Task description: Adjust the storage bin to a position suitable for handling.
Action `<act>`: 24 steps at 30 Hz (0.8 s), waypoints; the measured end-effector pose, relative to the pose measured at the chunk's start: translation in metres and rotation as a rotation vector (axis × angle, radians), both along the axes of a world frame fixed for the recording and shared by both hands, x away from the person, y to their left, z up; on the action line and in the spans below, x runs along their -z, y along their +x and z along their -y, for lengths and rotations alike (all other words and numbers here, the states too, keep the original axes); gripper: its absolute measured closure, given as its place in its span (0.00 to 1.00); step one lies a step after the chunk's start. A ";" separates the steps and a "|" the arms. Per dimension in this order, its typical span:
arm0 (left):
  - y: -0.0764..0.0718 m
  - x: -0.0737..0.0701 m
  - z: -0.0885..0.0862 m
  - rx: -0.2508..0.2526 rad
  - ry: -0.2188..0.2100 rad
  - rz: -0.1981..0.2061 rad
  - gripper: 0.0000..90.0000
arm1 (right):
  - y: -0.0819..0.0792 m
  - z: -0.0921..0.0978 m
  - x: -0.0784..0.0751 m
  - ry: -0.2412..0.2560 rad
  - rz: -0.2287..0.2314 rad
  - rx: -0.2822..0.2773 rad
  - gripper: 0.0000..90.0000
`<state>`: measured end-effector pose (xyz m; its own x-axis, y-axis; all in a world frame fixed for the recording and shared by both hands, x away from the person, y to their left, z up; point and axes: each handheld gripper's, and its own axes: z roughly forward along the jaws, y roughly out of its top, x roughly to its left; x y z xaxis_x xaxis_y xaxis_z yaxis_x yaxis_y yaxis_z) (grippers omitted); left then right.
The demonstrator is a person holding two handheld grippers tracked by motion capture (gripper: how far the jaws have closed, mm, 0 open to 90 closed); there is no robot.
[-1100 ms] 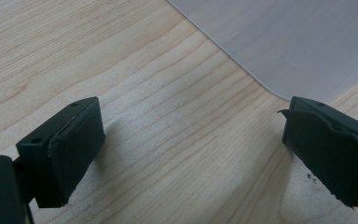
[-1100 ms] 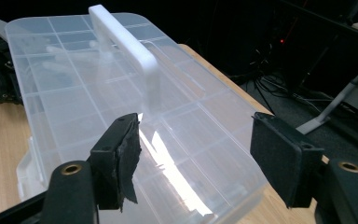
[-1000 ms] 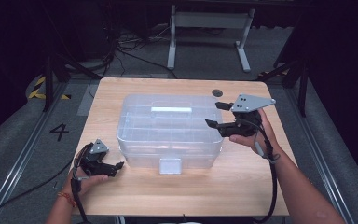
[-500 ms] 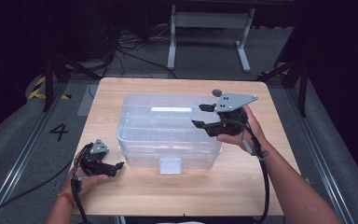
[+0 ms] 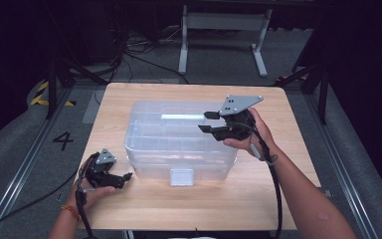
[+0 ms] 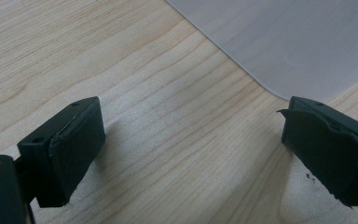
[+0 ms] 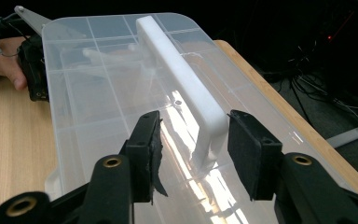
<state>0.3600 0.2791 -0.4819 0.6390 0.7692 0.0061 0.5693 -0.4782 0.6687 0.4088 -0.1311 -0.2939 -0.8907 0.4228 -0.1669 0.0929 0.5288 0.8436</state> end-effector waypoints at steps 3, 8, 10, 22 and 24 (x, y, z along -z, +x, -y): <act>0.000 0.000 0.000 -0.003 -0.001 -0.001 0.07 | 0.002 -0.003 0.001 -0.022 0.002 0.012 0.62; 0.000 0.000 0.000 0.000 0.000 0.000 0.07 | 0.008 -0.012 0.006 -0.058 -0.019 0.023 0.65; 0.000 0.000 0.000 -0.001 -0.001 0.000 0.07 | 0.009 -0.012 0.006 -0.059 -0.022 0.027 0.67; 0.000 0.000 0.000 0.014 -0.007 0.002 0.10 | 0.015 -0.008 0.009 -0.047 -0.016 0.021 0.84; 0.000 0.000 0.000 0.011 -0.009 0.002 0.10 | 0.016 -0.007 0.009 -0.044 -0.018 0.015 0.84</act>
